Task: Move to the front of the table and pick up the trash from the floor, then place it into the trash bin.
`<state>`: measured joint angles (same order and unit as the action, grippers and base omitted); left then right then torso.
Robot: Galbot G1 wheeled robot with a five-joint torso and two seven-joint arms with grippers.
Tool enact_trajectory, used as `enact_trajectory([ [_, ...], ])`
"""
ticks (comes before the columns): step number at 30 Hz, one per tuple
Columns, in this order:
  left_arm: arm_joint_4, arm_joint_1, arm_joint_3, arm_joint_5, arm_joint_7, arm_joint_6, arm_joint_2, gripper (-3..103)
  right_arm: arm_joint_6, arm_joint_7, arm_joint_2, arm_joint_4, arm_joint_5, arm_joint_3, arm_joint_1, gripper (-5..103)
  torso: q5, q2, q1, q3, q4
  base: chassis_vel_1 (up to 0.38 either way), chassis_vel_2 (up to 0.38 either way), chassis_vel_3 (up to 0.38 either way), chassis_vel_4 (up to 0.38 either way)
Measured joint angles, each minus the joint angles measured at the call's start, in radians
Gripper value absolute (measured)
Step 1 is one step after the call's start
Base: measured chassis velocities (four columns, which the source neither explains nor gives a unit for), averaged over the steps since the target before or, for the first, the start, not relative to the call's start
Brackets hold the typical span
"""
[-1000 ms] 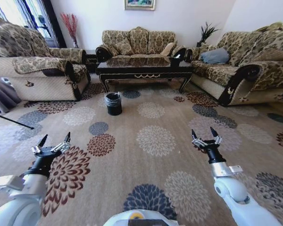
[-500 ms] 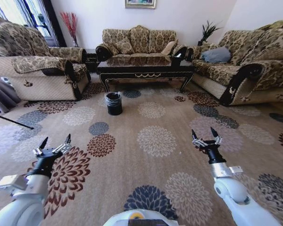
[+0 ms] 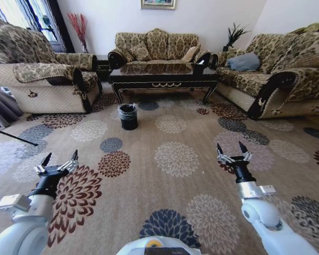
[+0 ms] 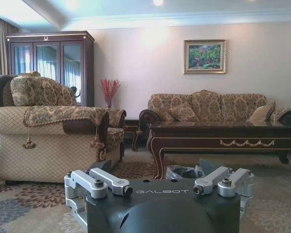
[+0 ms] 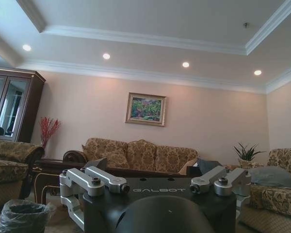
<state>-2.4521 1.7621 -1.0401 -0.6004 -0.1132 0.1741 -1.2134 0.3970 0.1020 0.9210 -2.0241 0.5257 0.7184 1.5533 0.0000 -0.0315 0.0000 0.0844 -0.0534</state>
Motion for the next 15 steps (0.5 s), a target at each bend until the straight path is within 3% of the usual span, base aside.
enact_trajectory([
  [15, -0.001, -0.003, 0.016, 0.022, -0.002, -0.031, -0.023, 100, 0.003, -0.004, 0.005, -0.006, -0.015, 0.007, 0.006, 100, 0.0001, 0.000, 0.000, 0.000, 0.0000, 0.000, 0.000, 0.000, 0.000],
])
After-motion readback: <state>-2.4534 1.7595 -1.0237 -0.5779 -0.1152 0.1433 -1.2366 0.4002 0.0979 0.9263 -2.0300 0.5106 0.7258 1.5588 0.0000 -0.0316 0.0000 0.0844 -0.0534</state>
